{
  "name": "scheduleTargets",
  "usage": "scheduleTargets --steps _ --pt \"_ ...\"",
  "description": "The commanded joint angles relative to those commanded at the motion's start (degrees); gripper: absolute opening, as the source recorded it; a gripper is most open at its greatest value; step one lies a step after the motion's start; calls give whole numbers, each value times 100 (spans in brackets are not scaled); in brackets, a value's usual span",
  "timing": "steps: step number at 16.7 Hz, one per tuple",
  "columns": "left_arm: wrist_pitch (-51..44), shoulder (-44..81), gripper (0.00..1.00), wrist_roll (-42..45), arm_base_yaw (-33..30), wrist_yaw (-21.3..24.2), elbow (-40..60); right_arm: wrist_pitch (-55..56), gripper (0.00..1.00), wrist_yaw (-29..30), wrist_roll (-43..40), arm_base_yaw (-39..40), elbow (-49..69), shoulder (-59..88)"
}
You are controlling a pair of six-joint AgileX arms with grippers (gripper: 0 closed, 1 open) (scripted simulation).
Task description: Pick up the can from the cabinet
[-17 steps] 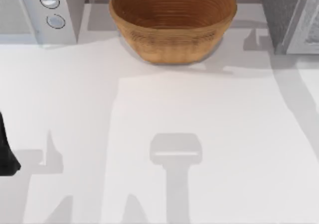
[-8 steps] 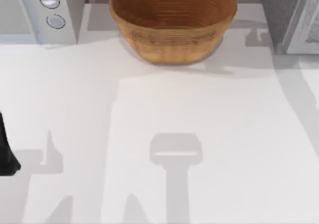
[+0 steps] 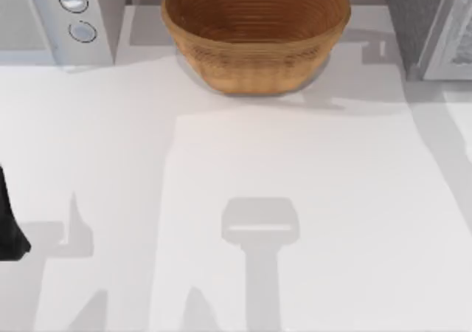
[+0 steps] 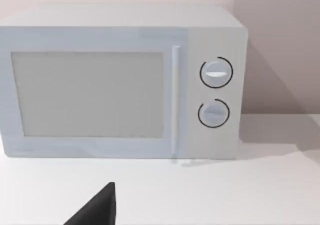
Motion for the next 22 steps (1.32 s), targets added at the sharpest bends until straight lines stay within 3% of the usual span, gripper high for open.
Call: scheduleTargets --steps 11,22 --pt "0 0 100 0 0 0 0 138 100 -136 3 -155 904 1043" --pt "0 0 100 0 0 0 0 138 17 -136 3 -155 904 1043"
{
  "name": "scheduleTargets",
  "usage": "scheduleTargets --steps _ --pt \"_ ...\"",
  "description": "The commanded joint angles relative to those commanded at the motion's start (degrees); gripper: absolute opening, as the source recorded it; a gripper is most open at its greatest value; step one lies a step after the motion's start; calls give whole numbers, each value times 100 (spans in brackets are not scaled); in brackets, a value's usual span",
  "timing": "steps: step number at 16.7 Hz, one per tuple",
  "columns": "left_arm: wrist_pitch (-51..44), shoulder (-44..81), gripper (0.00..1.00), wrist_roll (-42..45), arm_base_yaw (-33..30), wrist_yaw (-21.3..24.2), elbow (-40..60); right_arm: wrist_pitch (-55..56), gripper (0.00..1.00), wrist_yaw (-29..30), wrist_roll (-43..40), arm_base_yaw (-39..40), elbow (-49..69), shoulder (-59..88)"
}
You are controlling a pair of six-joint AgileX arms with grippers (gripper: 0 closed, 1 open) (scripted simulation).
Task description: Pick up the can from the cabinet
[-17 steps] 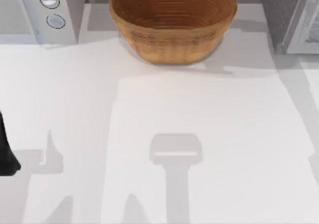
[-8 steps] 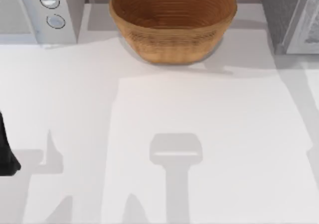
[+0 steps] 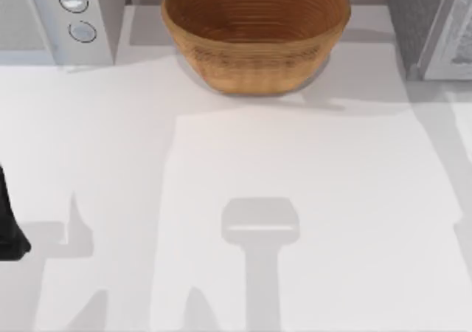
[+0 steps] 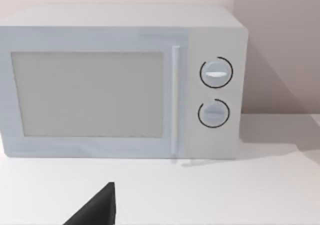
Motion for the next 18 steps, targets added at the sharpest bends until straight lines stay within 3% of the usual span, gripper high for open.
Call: scheduleTargets --steps 2,3,13,18 --pt "0 0 100 0 0 0 0 0 2 0 0 0 0 0" --pt "0 0 100 0 0 0 0 0 0 0 0 0 0 0" --pt "0 0 100 0 0 0 0 -93 0 34 8 39 -6 -98" --pt "0 0 100 0 0 0 0 -1211 0 382 6 412 25 -1174"
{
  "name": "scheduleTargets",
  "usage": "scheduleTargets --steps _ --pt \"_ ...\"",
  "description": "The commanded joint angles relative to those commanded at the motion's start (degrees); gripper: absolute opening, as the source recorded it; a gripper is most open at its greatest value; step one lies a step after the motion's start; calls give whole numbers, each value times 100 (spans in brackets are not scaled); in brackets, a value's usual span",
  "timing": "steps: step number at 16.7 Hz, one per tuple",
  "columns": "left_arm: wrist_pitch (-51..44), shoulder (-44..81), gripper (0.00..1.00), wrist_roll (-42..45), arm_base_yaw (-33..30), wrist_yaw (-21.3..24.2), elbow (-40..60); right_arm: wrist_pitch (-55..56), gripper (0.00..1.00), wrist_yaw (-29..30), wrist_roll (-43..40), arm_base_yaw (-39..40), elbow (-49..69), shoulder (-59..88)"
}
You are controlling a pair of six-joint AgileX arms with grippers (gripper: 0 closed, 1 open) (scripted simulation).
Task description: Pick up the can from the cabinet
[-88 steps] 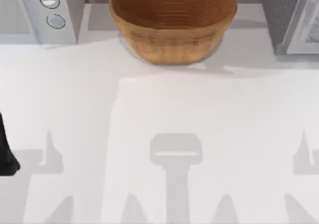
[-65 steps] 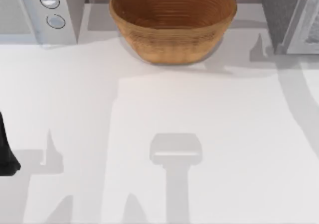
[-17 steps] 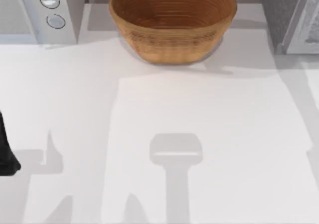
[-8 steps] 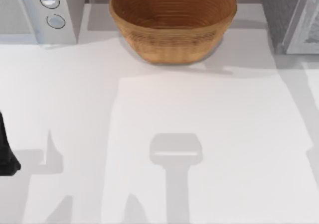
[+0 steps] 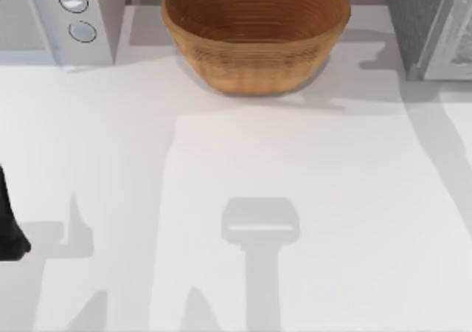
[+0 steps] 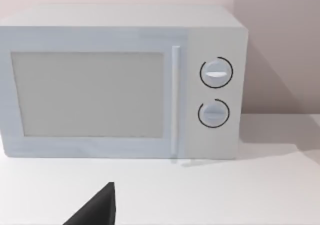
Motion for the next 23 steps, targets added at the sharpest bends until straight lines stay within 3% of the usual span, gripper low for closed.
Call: scheduleTargets --steps 5,13,17,23 --pt "0 0 100 0 0 0 0 -1174 0 377 -12 392 40 -1138" --pt "0 0 100 0 0 0 0 -1208 0 381 -8 383 -138 -1295" --pt "0 0 100 0 0 0 0 -931 0 232 -21 268 -1176 -1829" --pt "0 0 100 0 0 0 0 2 0 -152 -35 -43 -3644 -3442"
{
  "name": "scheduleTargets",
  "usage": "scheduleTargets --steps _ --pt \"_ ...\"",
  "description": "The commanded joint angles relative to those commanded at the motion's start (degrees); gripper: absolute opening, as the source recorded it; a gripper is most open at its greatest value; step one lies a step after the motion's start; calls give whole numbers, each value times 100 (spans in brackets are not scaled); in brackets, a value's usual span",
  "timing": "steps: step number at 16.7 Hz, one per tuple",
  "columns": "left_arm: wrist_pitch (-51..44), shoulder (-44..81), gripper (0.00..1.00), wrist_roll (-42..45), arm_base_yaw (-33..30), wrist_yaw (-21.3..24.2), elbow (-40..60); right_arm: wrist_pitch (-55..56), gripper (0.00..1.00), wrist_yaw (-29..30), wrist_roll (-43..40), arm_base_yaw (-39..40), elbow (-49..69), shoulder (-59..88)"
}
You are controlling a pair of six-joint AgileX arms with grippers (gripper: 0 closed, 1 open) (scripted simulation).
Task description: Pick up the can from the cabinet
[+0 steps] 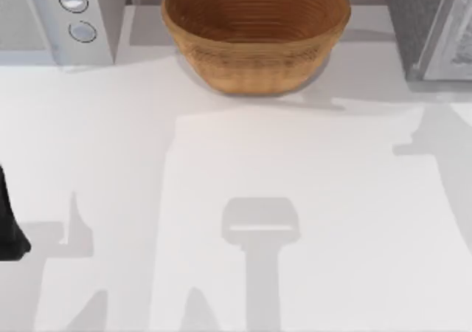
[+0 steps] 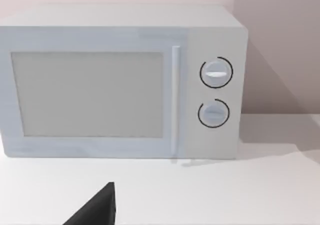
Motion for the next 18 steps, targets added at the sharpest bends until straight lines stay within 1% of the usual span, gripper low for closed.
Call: scheduleTargets --steps 8,11,14,18 --pt "0 0 100 0 0 0 0 1668 0 -569 -16 -574 -4387 -2785" --pt "0 0 100 0 0 0 0 2149 0 -754 -29 -762 -5720 -3632" --pt "0 0 100 0 0 0 0 2465 0 -886 -41 -894 -6541 -4204" --pt "0 0 100 0 0 0 0 2576 0 -934 -45 -943 -6819 -4410"
